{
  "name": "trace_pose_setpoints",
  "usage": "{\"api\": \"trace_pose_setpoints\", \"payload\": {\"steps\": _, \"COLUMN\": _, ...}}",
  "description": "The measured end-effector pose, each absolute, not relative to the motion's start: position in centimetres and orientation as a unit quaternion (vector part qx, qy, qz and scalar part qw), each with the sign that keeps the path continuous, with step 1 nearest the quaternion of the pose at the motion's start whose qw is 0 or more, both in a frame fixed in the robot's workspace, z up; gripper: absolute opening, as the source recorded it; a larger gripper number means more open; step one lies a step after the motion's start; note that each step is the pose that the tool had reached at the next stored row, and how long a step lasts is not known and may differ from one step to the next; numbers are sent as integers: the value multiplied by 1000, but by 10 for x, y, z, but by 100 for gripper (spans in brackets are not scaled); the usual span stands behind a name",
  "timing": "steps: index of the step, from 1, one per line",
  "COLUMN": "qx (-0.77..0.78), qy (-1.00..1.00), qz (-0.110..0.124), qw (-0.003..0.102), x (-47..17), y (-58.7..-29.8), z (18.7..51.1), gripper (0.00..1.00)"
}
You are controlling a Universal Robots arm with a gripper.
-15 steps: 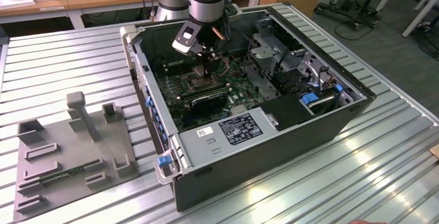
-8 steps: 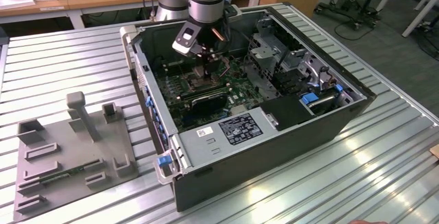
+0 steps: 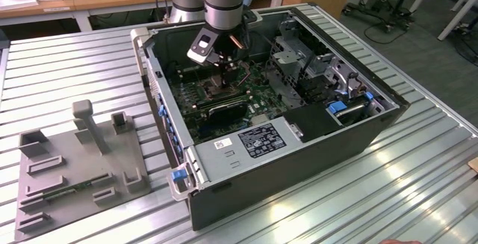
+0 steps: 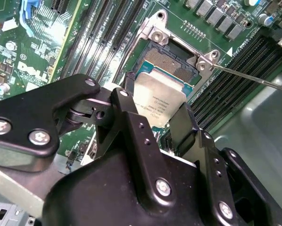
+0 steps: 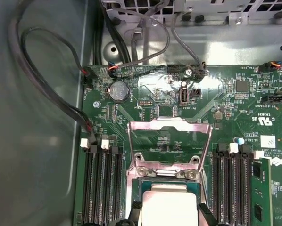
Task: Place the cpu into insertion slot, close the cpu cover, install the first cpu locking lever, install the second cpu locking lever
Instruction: 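Place the cpu into insertion slot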
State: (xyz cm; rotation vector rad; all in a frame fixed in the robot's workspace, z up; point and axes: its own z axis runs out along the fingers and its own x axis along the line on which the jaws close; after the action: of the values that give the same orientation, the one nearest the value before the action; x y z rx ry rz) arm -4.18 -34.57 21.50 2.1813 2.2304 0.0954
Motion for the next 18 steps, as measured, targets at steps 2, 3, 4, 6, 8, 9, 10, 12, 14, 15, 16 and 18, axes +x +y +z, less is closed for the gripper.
{"api": "trace_pose_setpoints", "payload": {"steps": 2, "qx": 699, "qy": 715, "qz": 31, "qw": 10, "x": -42, "y": -346, "z": 215, "gripper": 54}}
{"api": "trace_pose_setpoints", "payload": {"steps": 3, "qx": 699, "qy": 715, "qz": 31, "qw": 10, "x": -42, "y": -347, "z": 214, "gripper": 54}}
{"api": "trace_pose_setpoints", "payload": {"steps": 4, "qx": 699, "qy": 714, "qz": 31, "qw": 10, "x": -43, "y": -347, "z": 213, "gripper": 54}}
{"api": "trace_pose_setpoints", "payload": {"steps": 6, "qx": 699, "qy": 715, "qz": 31, "qw": 10, "x": -45, "y": -347, "z": 212, "gripper": 54}}
{"api": "trace_pose_setpoints", "payload": {"steps": 8, "qx": 699, "qy": 715, "qz": 31, "qw": 10, "x": -46, "y": -347, "z": 209, "gripper": 54}}
{"api": "trace_pose_setpoints", "payload": {"steps": 9, "qx": 699, "qy": 715, "qz": 31, "qw": 10, "x": -46, "y": -347, "z": 208, "gripper": 54}}
{"api": "trace_pose_setpoints", "payload": {"steps": 10, "qx": 699, "qy": 715, "qz": 31, "qw": 10, "x": -46, "y": -347, "z": 206, "gripper": 54}}
{"api": "trace_pose_setpoints", "payload": {"steps": 12, "qx": 699, "qy": 715, "qz": 31, "qw": 9, "x": -46, "y": -347, "z": 205, "gripper": 54}}
{"api": "trace_pose_setpoints", "payload": {"steps": 14, "qx": 699, "qy": 715, "qz": 31, "qw": 9, "x": -46, "y": -347, "z": 205, "gripper": 54}}
{"api": "trace_pose_setpoints", "payload": {"steps": 15, "qx": 699, "qy": 715, "qz": 32, "qw": 9, "x": -46, "y": -347, "z": 205, "gripper": 54}}
{"api": "trace_pose_setpoints", "payload": {"steps": 16, "qx": 699, "qy": 714, "qz": 32, "qw": 9, "x": -46, "y": -347, "z": 205, "gripper": 54}}
{"api": "trace_pose_setpoints", "payload": {"steps": 18, "qx": 699, "qy": 715, "qz": 32, "qw": 9, "x": -46, "y": -347, "z": 202, "gripper": 54}}
